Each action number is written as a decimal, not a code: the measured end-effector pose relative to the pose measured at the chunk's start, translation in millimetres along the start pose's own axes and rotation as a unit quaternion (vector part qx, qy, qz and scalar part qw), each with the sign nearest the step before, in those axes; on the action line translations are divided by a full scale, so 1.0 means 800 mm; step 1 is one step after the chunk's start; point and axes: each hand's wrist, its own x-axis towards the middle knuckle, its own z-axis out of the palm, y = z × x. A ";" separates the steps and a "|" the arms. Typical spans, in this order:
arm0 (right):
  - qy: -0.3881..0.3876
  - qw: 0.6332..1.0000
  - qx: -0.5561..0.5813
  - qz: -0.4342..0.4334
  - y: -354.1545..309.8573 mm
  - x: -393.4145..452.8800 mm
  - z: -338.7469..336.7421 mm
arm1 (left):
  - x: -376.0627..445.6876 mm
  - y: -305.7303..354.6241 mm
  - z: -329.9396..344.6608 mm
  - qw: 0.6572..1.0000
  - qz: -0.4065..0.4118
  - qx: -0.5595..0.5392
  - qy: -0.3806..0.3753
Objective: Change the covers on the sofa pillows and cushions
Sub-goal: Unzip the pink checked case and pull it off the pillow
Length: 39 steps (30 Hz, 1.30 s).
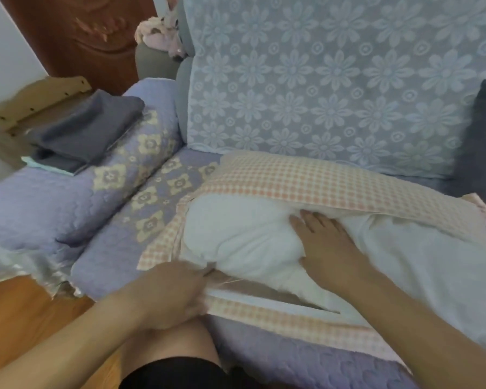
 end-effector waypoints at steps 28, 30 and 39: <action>0.170 0.965 -0.136 -0.143 -0.100 0.110 0.005 | 0.044 -0.040 0.079 0.786 -0.408 -0.366 0.285; 0.207 0.960 -0.147 -0.122 -0.067 0.115 -0.017 | 0.054 -0.047 0.082 0.807 -0.412 -0.365 0.214; 0.218 0.970 -0.099 -0.051 -0.010 0.095 -0.093 | 0.090 -0.042 0.069 0.759 -0.355 -0.465 0.287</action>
